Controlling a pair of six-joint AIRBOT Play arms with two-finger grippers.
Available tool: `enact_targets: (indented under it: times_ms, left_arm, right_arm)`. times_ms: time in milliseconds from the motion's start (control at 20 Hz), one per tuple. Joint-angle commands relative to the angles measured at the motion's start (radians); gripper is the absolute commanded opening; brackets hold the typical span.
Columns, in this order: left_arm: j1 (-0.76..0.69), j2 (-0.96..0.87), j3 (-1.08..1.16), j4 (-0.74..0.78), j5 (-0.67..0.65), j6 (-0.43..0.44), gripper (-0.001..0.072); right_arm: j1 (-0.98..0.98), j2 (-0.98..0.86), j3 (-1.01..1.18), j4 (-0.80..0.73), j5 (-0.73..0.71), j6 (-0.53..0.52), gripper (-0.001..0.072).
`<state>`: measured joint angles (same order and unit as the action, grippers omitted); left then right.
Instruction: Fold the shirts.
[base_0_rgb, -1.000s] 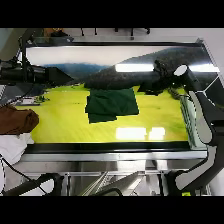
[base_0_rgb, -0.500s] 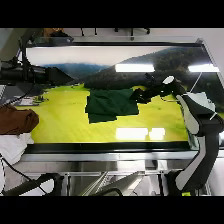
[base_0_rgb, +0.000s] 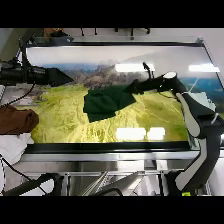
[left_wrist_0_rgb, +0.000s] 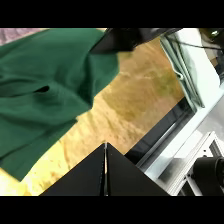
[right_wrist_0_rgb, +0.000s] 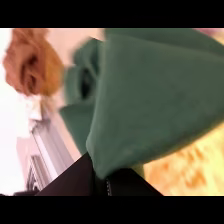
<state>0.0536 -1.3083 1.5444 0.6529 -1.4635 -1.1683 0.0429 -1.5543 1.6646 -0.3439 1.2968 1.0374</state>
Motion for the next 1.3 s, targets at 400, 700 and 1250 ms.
enact_targets:
  times_ms: [400,700,1250]
  left_arm:
    - [0.001,0.001,0.0,0.0,-0.008,0.0,0.0014]
    - [0.001,0.001,0.0,0.0,-0.007,0.0,0.0014]
    - [0.001,0.0,0.0,0.002,0.001,0.0,0.0013]
  right_arm:
    - [-0.475,0.376,0.202,-0.127,-0.209,0.271,0.0019]
    - [-0.736,0.317,0.202,-0.176,-0.267,0.299,0.0019]
    - [-0.759,0.205,0.202,-0.176,-0.306,0.332,0.0019]
